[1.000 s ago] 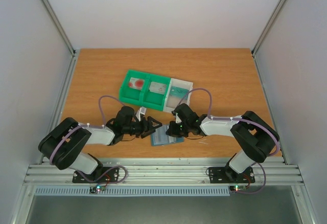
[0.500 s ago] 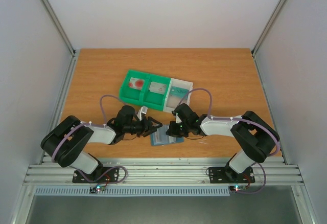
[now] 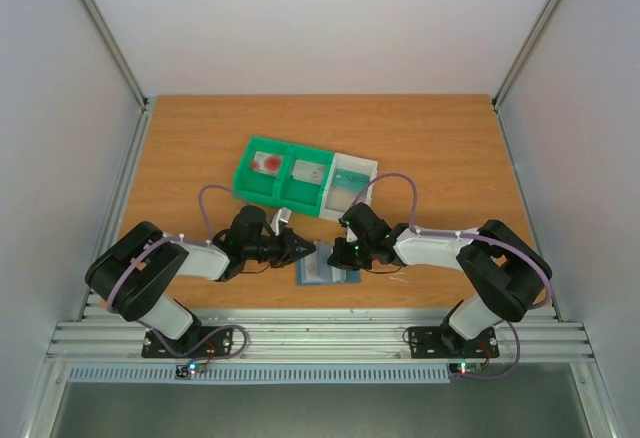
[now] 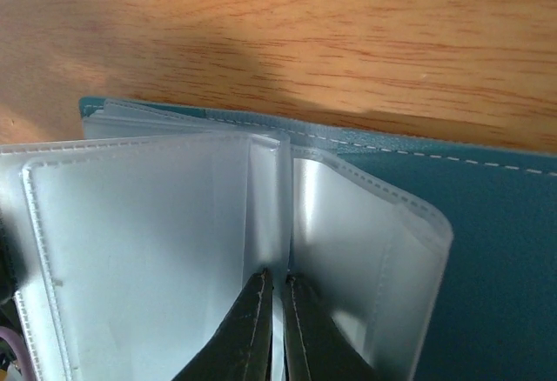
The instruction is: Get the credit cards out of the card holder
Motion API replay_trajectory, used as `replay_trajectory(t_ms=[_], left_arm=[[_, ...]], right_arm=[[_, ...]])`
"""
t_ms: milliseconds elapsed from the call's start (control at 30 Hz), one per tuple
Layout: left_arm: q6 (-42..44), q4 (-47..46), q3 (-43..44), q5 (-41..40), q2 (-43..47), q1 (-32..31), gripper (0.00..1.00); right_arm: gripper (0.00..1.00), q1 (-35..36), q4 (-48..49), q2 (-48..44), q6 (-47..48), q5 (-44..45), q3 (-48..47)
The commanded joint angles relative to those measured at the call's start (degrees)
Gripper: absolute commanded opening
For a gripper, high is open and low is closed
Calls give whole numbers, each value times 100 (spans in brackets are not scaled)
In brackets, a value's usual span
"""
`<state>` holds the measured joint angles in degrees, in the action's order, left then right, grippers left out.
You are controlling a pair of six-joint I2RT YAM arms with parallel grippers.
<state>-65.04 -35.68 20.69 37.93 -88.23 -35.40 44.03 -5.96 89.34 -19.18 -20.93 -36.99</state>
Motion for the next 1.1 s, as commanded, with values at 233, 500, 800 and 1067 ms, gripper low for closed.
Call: replay_trajectory(t_ms=[233,500,800,1067], left_arm=[[290,-91,287,12,-167,-108,6],[362,97,426,-13,-213,-207,3],[325,152,584,-49,-323,-369,13],[281,167,881,-123,-559,-649,15]], right_arm=[[8,-10,-161,-171,39,65,16],[15,-9,-391,-383,102,180,-5],[22,-9,-754,-871,180,553,-19],[22,-9,-1437,-1572,336,1224,-101]])
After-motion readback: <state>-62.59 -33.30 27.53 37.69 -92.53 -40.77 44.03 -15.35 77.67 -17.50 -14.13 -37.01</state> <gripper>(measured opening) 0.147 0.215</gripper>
